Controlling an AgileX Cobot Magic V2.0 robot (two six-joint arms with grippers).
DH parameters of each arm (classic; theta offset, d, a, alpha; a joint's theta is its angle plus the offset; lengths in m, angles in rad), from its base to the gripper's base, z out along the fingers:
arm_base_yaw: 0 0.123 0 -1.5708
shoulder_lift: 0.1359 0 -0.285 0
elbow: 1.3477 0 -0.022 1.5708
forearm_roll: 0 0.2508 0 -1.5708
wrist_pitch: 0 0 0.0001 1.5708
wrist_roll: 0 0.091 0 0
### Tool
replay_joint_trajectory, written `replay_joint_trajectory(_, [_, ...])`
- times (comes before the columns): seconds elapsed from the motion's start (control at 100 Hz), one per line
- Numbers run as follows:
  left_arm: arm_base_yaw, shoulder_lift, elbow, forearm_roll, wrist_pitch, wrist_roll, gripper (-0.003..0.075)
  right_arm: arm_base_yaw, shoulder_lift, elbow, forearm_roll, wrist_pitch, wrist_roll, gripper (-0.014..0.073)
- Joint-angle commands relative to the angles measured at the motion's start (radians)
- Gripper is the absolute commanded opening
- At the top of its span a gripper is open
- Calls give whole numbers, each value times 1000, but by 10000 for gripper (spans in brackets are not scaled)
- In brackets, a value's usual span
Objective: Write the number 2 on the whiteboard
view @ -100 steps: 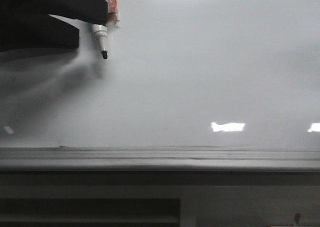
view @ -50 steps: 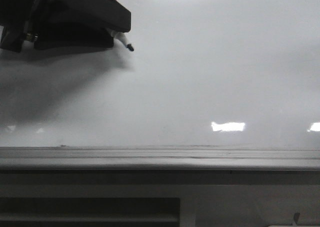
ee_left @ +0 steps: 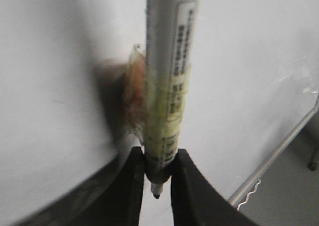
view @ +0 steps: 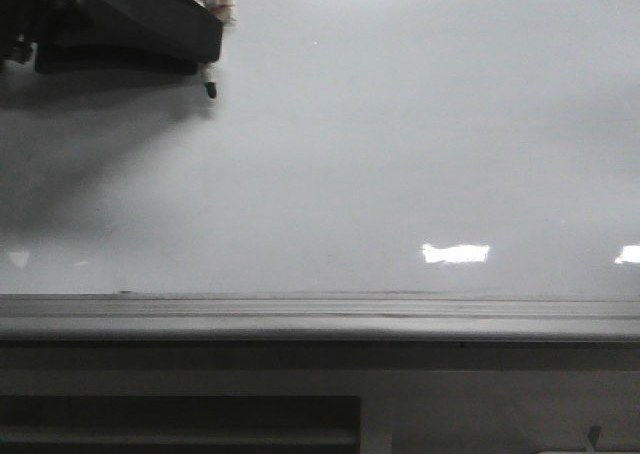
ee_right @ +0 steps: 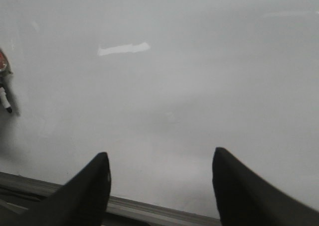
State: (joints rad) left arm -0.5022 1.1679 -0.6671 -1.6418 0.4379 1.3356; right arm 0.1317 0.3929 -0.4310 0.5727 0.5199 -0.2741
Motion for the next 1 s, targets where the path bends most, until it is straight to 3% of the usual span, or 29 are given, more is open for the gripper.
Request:
replay_joint_trajectory(0.0, [3, -77, -27, 48, 9, -12, -20, 2, 14, -36, 40, -58, -13, 393])
replay_joint_trajectory(0.11, [3, -149, -27, 228, 28, -89, -20, 8, 31, -37, 120, -10, -96, 393])
replay_joint_trajectory(0.27, [3, -189, -27, 562, 142, -291, -20, 45, 124, -64, 363, 89, -366, 393])
replay_joint_trajectory(0.43, [3, -187, -29, 708, 268, -344, -20, 77, 300, -191, 527, 249, -600, 393])
replay_joint_trajectory(0.69, [3, -186, -38, 810, 335, -346, -20, 128, 583, -456, 529, 478, -672, 393])
replay_joint_trajectory(0.99, [-45, -149, -136, 950, 375, -411, -20, 335, 860, -762, 458, 516, -675, 393])
